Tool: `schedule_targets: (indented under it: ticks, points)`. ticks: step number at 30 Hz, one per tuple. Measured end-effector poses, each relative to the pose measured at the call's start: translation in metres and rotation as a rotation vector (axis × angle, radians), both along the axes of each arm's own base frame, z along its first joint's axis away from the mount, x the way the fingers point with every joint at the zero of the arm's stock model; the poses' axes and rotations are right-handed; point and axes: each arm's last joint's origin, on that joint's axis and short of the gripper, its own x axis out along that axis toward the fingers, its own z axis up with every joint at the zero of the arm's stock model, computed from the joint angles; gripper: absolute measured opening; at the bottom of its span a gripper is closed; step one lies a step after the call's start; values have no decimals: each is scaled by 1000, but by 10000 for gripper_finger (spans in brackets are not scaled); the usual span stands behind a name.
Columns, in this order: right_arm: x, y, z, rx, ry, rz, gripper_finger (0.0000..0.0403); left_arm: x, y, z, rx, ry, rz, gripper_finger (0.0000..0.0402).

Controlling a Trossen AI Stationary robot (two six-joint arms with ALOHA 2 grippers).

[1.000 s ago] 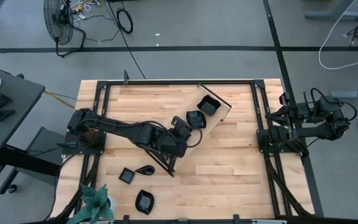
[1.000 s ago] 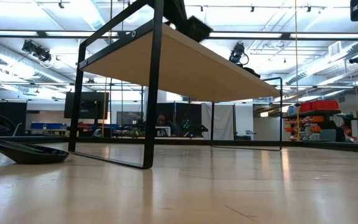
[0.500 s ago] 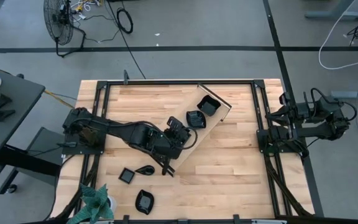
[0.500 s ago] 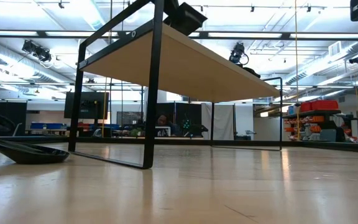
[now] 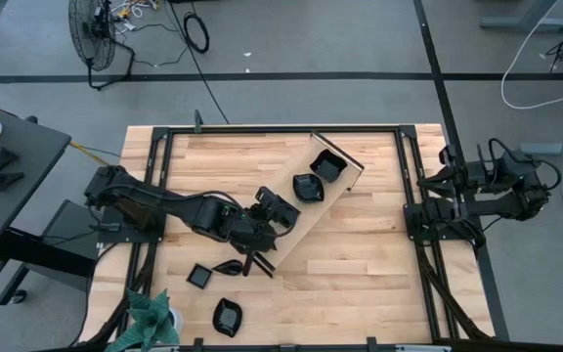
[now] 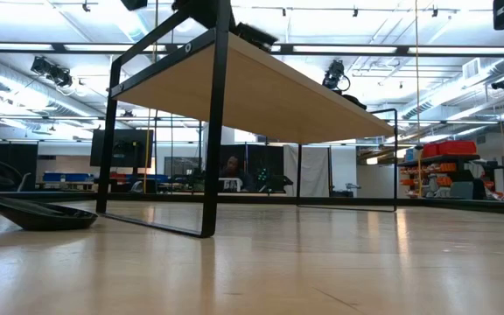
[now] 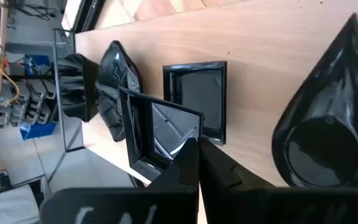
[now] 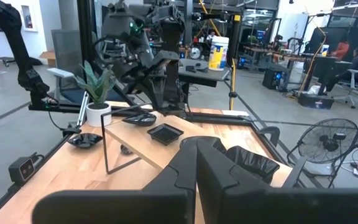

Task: Pick & Place Mini shaped plates
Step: Stack the black square shaped plate on top of the black square shaped plate on the shelf

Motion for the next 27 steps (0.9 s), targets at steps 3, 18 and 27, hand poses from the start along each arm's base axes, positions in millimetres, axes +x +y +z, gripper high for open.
schedule_targets:
  ticks: [3,18,27]
  points:
    - [0,0,0,0,-1,0,10,0,0,-7,22,23,-19,0]
    - [0,0,0,0,-1,0,10,13,4,6,-98,-83,-1,0]
    - [0,0,0,0,-1,0,10,21,8,-4,-143,-70,18,0]
